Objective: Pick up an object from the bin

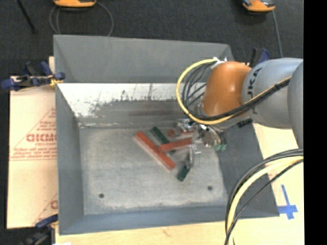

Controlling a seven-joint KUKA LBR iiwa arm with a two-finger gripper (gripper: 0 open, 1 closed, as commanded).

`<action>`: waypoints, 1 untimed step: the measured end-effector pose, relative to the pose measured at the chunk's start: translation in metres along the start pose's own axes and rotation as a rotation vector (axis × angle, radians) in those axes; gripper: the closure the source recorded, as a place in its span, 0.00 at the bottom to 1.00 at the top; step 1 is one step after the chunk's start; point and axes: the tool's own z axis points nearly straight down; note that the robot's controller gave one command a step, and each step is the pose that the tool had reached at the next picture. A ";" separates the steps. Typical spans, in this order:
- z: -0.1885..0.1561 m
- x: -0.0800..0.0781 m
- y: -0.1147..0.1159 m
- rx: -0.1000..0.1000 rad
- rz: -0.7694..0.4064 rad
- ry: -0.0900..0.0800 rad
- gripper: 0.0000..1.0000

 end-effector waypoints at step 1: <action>-0.001 0.000 0.000 0.000 0.000 0.003 1.00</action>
Offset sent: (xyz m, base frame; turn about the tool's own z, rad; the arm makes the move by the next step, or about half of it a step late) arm 0.0000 0.0000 0.0000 0.0000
